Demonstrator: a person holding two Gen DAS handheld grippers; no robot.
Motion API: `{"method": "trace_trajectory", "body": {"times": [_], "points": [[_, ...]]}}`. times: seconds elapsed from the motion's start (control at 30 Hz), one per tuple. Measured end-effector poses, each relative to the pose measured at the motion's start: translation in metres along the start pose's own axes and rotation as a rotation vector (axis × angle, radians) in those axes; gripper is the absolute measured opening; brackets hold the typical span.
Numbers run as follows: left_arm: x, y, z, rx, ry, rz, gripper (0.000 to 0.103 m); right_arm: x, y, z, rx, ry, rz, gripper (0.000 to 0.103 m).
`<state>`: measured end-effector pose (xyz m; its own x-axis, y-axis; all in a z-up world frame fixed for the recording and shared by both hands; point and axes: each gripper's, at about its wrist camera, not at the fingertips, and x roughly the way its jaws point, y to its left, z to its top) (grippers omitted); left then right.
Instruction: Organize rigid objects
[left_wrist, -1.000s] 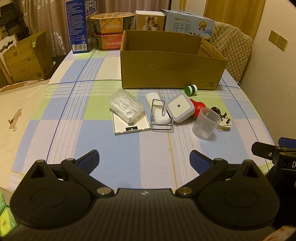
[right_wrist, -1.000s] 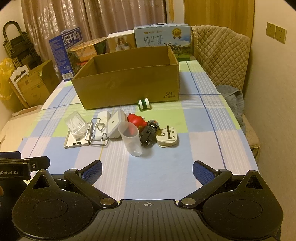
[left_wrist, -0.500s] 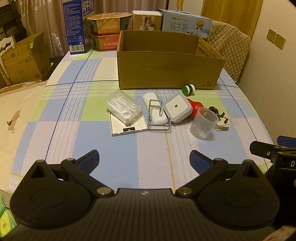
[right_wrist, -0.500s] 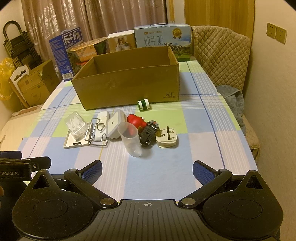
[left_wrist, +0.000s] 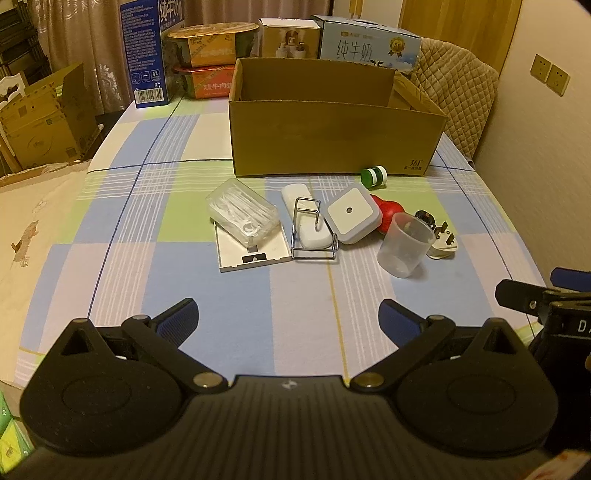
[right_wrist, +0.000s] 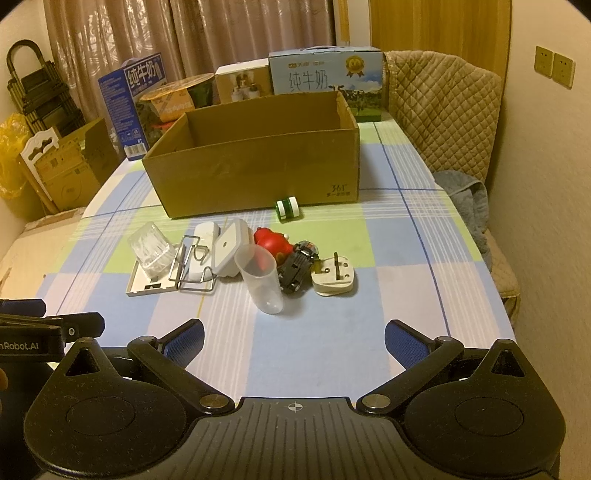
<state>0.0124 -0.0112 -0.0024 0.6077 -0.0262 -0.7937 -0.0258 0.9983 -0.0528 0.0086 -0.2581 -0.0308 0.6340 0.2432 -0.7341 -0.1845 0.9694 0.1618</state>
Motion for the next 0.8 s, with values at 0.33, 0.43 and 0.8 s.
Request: {"method": "trace_trajectory", "body": {"times": [0.33, 0.43, 0.8], "points": [[0.008, -0.001, 0.005, -0.001, 0.016, -0.025, 0.102, 0.01, -0.002, -0.001, 0.0, 0.007, 0.0, 0.101], [0.012, 0.0, 0.006, -0.003, 0.022, -0.029, 0.102, 0.013, -0.005, -0.002, 0.002, 0.012, -0.002, 0.101], [0.027, 0.0, 0.01, 0.01, 0.022, -0.04, 0.102, 0.026, -0.013, -0.002, 0.008, 0.031, -0.006, 0.101]]}}
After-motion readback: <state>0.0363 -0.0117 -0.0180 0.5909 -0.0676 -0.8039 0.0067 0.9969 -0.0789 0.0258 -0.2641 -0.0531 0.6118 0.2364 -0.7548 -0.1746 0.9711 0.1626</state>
